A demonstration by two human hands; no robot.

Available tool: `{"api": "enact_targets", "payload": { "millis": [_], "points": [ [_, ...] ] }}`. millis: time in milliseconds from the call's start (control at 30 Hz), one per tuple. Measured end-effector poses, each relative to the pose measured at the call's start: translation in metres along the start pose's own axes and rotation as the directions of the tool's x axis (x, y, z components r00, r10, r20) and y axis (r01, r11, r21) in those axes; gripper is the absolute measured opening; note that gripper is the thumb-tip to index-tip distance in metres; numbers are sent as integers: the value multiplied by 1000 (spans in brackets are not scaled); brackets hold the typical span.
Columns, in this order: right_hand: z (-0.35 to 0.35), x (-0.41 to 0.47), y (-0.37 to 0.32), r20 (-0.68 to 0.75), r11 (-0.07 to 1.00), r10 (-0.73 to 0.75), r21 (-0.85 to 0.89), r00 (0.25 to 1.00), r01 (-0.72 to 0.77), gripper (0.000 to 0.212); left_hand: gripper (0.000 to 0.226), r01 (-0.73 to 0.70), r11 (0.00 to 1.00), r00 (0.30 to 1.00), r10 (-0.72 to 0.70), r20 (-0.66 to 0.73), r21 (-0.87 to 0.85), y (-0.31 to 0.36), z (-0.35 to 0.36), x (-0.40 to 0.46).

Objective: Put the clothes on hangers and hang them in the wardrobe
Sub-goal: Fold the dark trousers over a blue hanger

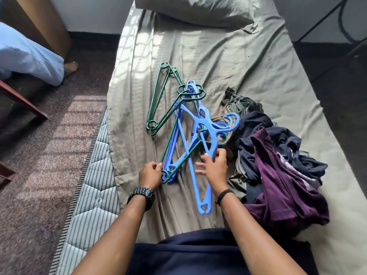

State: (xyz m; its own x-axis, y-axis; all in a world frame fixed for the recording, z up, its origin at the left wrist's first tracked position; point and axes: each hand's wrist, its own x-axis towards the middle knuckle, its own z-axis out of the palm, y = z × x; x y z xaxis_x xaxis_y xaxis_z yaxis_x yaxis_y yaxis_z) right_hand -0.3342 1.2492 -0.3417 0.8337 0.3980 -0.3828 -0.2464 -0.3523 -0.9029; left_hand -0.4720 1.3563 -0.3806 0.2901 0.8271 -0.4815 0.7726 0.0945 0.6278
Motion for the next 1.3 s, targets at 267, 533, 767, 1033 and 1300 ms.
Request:
{"api": "enact_targets", "payload": {
  "millis": [267,533,767,1033,1300],
  "points": [
    [-65,-46,15,-276,960,-235,-217,932,178,24,20,-80,954,995,94,-35,290,9,14,-36],
    [-128,-51,11,-365,907,-357,-355,860,226,39,15,-77,954,989,110,-99,291,-21,14,-57],
    [-147,-51,6,-331,946,-294,-232,897,225,35,14,125,985,981,-140,-131,-118,-19,12,-62],
    [-146,-71,7,-291,982,-174,12,941,186,19,57,-24,995,999,28,-44,95,31,38,-73],
    [-201,-120,22,-362,985,-158,9,919,173,17,27,-458,889,877,456,150,-20,34,106,-206]
  ]
}}
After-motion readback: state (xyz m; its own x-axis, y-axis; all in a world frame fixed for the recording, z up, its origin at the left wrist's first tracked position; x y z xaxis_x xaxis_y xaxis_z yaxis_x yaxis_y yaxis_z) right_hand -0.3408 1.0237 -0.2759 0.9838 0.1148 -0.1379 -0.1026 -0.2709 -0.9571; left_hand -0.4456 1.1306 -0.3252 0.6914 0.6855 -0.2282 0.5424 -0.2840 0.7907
